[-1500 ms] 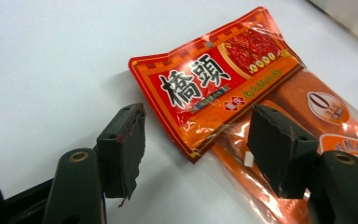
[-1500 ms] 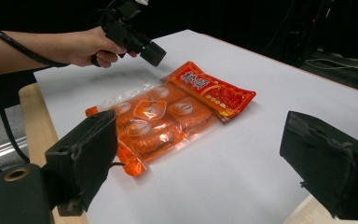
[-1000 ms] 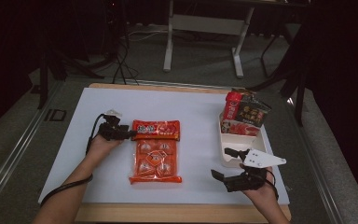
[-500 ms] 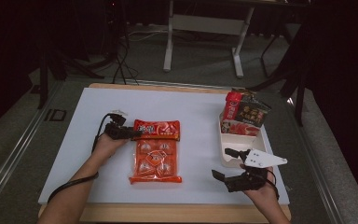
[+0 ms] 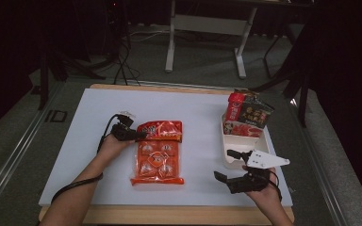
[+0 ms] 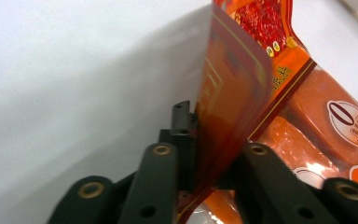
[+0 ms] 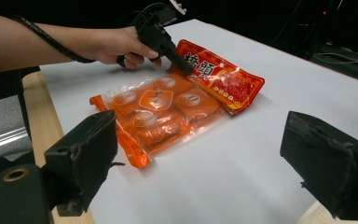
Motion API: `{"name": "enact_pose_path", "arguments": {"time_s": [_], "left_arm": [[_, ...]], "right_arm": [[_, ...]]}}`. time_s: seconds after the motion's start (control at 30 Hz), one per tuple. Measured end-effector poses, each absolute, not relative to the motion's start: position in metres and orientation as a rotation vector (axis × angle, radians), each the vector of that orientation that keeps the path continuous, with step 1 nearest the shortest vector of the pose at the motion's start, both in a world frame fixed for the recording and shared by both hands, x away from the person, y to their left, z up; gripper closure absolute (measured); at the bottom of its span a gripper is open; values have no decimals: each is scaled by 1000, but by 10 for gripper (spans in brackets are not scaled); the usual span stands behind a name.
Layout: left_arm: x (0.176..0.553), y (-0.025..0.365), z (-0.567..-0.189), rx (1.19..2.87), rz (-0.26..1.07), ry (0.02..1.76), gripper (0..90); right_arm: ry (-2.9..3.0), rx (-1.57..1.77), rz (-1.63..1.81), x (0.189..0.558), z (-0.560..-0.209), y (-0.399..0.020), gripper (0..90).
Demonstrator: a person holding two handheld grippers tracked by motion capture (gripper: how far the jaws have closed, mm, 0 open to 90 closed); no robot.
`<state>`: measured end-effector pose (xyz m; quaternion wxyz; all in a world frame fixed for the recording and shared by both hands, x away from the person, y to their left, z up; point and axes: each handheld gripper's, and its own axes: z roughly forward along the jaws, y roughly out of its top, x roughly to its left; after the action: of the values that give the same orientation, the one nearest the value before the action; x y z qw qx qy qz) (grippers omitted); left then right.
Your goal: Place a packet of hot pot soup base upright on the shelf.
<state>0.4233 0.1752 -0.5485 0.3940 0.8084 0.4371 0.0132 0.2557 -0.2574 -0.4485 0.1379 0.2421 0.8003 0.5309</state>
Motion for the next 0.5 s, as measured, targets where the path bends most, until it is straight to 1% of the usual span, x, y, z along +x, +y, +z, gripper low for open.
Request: {"name": "enact_pose_path", "arguments": {"time_s": [0.07, 0.1, 0.23, 0.5], "left_arm": [[422, 174, -548, 2056, 50, 1108, 882], [422, 174, -547, 2059, 61, 1100, 885], [419, 173, -545, 2059, 88, 1097, 889], [412, 174, -533, 2049, 136, 1070, 892]], "right_arm": [[2317, 699, 1535, 256, -449, -257, 113], [2317, 699, 1535, 255, -448, -257, 136], [2318, 710, 1540, 256, -448, -258, 134], [2327, 712, 1548, 256, -448, -258, 107]]}}
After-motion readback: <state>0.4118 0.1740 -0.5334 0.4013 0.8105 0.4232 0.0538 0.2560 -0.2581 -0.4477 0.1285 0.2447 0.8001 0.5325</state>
